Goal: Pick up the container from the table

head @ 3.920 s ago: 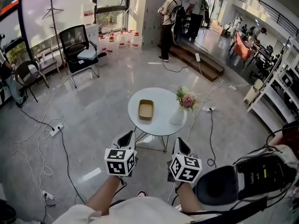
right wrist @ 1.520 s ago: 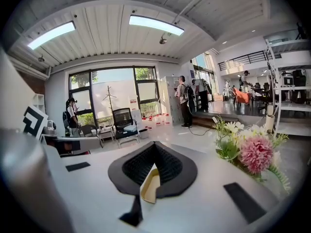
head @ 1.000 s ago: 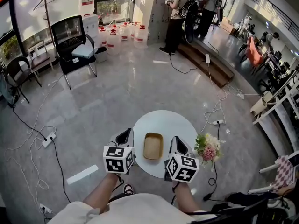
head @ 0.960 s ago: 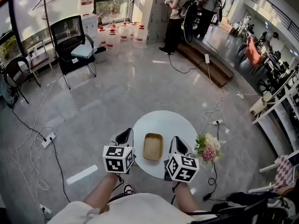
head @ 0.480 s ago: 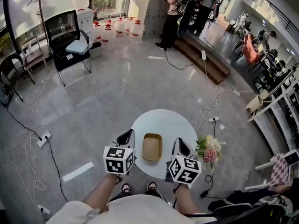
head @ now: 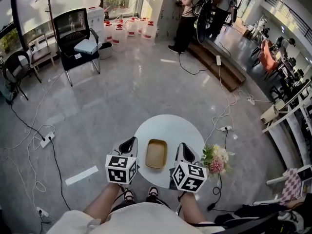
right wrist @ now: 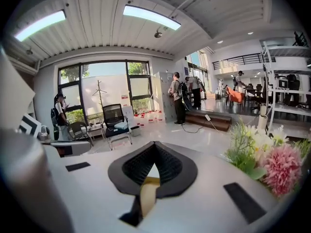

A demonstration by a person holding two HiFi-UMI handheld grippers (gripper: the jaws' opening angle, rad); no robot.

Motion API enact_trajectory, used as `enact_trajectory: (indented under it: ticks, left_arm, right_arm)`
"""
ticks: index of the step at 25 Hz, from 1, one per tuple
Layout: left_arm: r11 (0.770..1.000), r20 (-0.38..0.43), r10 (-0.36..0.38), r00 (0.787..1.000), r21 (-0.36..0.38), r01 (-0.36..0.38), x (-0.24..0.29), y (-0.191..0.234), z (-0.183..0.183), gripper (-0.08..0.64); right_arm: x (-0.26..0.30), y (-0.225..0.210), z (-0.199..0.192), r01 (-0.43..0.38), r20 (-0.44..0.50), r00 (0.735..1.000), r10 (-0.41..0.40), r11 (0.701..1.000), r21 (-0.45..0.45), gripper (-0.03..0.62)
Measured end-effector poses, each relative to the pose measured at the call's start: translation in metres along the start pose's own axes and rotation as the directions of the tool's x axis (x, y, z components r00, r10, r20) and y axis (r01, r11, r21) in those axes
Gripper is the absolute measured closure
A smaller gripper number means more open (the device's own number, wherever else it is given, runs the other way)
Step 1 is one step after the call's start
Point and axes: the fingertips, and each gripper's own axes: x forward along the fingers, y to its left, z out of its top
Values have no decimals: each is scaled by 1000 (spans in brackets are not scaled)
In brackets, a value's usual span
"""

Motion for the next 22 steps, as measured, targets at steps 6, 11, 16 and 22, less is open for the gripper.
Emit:
enact_trajectory:
  ticks: [6,11,16,22]
  left_arm:
    - [999,1,42,999,4,-42,-1,-1,0,543]
    - [997,-23,74,997,9,-73,-5,-2,-10,544]
    - [995,-39,97,995,7,-97,-6,1,-20,543]
    - [994,-92,112,989,-6,-113,-8,2,-43,543]
  right_arm:
    - [5,-4,-18,-31,-49,998,31,1000,4,568]
    - [9,-12,-20,-42,-62,997,42,999,3,568]
    - [14,-12,-26,-63,-75,995,64,998,7,568]
    - [19,-13,-45,-67,-116,991,70,997,24,568]
